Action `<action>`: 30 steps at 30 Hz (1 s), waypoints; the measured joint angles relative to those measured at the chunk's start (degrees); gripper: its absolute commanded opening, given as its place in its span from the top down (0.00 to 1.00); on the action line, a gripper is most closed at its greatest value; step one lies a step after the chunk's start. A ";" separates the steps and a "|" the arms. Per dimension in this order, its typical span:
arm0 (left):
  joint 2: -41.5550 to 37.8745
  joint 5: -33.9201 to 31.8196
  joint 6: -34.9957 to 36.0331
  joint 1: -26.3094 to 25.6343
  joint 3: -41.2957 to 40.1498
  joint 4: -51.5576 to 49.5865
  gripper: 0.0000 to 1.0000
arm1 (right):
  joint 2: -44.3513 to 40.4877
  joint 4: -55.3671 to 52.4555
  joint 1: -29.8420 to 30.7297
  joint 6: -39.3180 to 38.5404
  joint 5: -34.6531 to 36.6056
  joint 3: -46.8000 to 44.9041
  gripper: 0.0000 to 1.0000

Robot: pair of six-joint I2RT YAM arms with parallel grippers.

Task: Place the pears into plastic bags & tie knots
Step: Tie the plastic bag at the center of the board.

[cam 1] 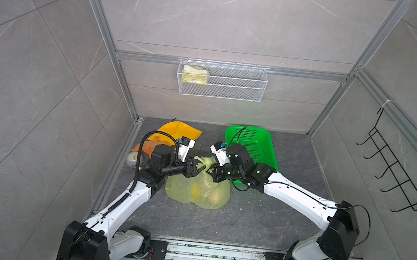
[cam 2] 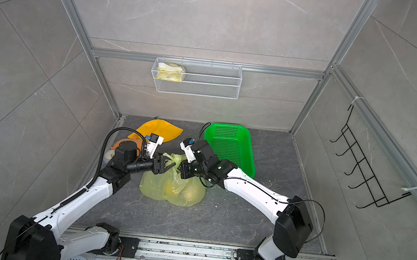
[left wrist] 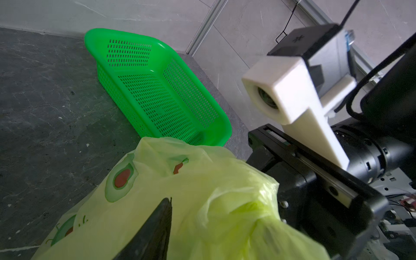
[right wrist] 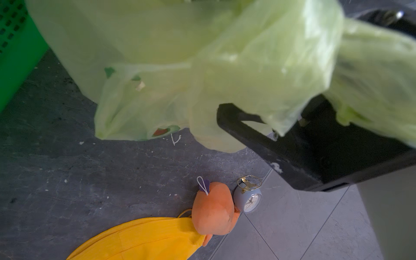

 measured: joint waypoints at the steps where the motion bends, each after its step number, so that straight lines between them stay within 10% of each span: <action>1: -0.52 0.13 0.15 0.02 -0.04 -0.85 0.39 | 0.02 -0.02 0.00 0.00 0.00 -0.15 1.00; 20: 1.55 0.02 1.07 -0.04 0.13 -1.60 0.34 | 0.09 0.04 -0.02 0.00 0.81 -1.99 1.00; 23: 3.58 -0.13 0.50 -0.04 1.03 -0.11 0.55 | 0.09 0.02 -0.02 0.00 0.79 -2.51 1.00; 26: 5.14 -0.04 -0.35 -0.04 1.86 1.51 1.00 | 0.09 0.02 -0.02 0.00 0.76 -2.71 1.00; 28: 6.03 0.20 -0.26 -0.04 2.38 2.27 1.00 | 0.09 0.15 -0.02 0.02 0.81 -2.71 0.96; 30: 6.27 0.13 -0.35 -0.07 2.47 2.69 1.00 | -0.20 0.46 -0.09 0.55 0.83 -3.02 0.67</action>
